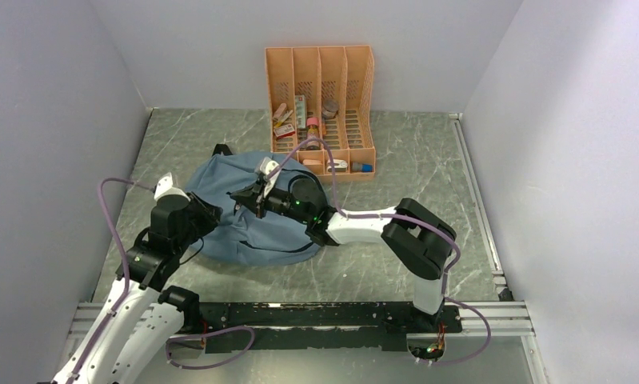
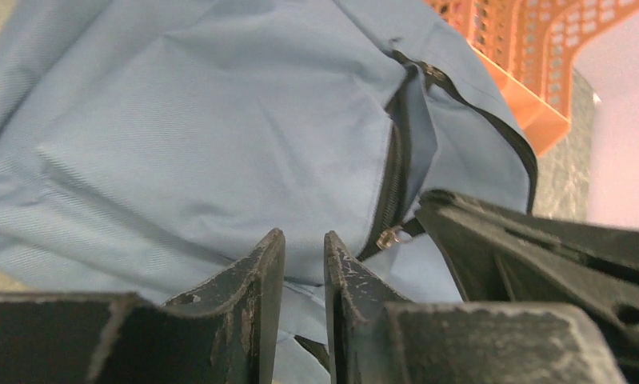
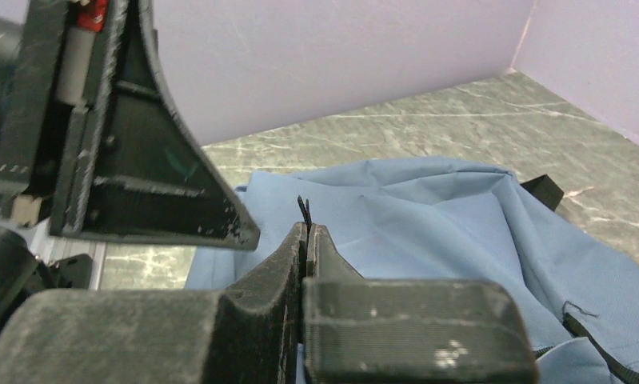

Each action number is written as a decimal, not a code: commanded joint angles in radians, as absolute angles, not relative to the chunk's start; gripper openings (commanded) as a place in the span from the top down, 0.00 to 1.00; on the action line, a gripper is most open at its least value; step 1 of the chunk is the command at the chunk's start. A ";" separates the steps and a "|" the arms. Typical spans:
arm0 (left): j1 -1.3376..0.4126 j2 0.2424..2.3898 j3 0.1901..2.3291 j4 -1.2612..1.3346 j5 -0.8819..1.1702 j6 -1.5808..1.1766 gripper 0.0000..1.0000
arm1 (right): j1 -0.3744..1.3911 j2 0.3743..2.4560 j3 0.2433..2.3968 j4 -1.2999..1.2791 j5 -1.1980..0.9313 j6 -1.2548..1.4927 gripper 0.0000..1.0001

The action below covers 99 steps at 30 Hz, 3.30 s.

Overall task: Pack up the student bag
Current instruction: Zip the student bag at the center of the board.

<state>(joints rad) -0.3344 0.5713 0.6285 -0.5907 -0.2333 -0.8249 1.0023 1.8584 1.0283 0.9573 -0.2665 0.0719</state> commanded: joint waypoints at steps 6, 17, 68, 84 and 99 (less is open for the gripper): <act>-0.327 0.513 0.555 -0.373 0.034 -0.580 0.62 | 0.964 1.822 1.183 0.897 -0.170 0.175 1.00; -0.328 0.634 0.555 -0.292 0.072 -0.529 0.49 | 0.941 1.829 1.176 0.896 -0.228 0.235 1.00; -0.328 0.772 0.709 -0.756 0.043 -0.679 0.95 | 0.883 1.993 1.225 0.839 0.023 0.097 1.00; -0.328 0.737 0.717 -0.799 0.029 -0.681 0.95 | 0.819 2.134 1.382 0.825 0.182 -0.112 1.00; -0.328 0.720 0.720 -0.810 0.007 -0.697 0.95 | 0.778 2.192 1.470 0.749 0.263 -0.201 1.00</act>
